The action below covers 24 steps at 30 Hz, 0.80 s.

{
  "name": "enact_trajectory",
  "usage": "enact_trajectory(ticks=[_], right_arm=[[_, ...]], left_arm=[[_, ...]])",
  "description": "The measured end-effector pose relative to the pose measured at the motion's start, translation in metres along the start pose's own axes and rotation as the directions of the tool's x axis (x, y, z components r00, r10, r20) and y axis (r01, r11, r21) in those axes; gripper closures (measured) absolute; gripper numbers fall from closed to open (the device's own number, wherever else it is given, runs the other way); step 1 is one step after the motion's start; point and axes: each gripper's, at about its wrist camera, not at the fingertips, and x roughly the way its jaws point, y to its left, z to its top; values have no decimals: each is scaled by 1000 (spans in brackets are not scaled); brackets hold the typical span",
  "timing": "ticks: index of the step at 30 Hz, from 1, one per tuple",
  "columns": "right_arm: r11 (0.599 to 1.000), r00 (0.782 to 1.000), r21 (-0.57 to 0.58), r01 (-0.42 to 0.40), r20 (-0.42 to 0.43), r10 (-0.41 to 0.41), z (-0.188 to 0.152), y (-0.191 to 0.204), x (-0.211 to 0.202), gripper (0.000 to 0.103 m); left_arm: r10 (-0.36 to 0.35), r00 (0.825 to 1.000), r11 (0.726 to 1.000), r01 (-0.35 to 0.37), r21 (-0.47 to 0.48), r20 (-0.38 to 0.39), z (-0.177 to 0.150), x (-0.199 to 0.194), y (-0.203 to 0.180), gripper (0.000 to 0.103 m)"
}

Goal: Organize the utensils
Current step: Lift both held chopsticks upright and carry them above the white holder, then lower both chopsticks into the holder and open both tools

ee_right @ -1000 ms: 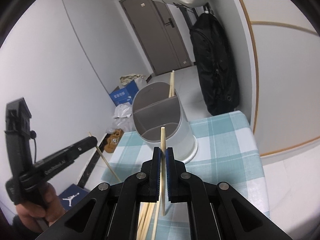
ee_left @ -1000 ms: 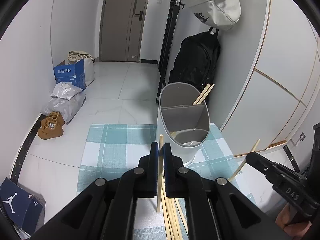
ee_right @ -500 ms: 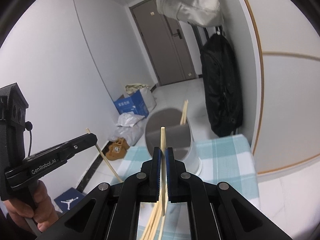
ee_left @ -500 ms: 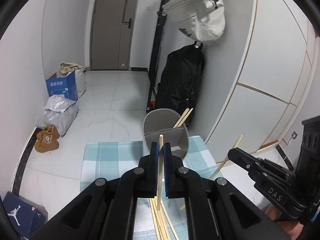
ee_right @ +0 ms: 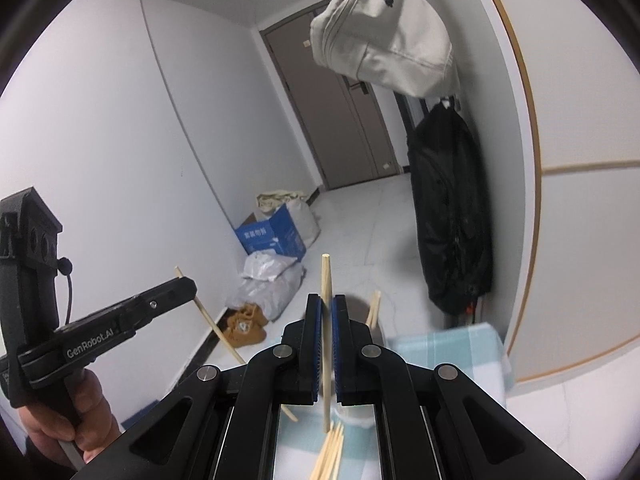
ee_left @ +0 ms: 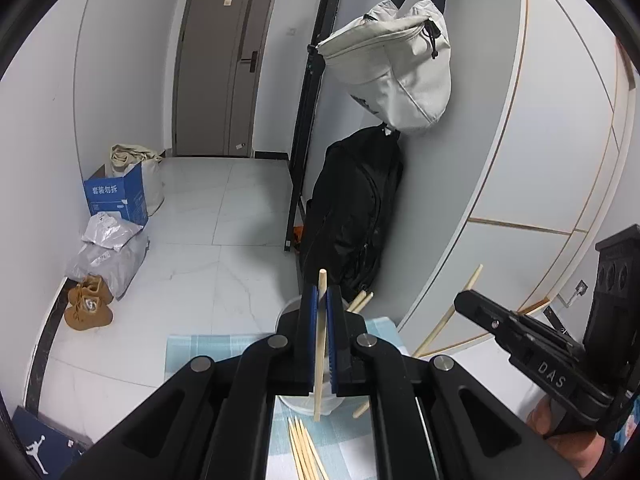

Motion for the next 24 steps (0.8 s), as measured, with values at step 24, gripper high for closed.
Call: enact_trajectory(ticks=[24], right_arm=[[999, 998, -53, 7, 58, -4, 64, -10, 81, 99]], left_arm=[[5, 1000, 1000, -5, -28, 4, 49, 65, 19, 102]])
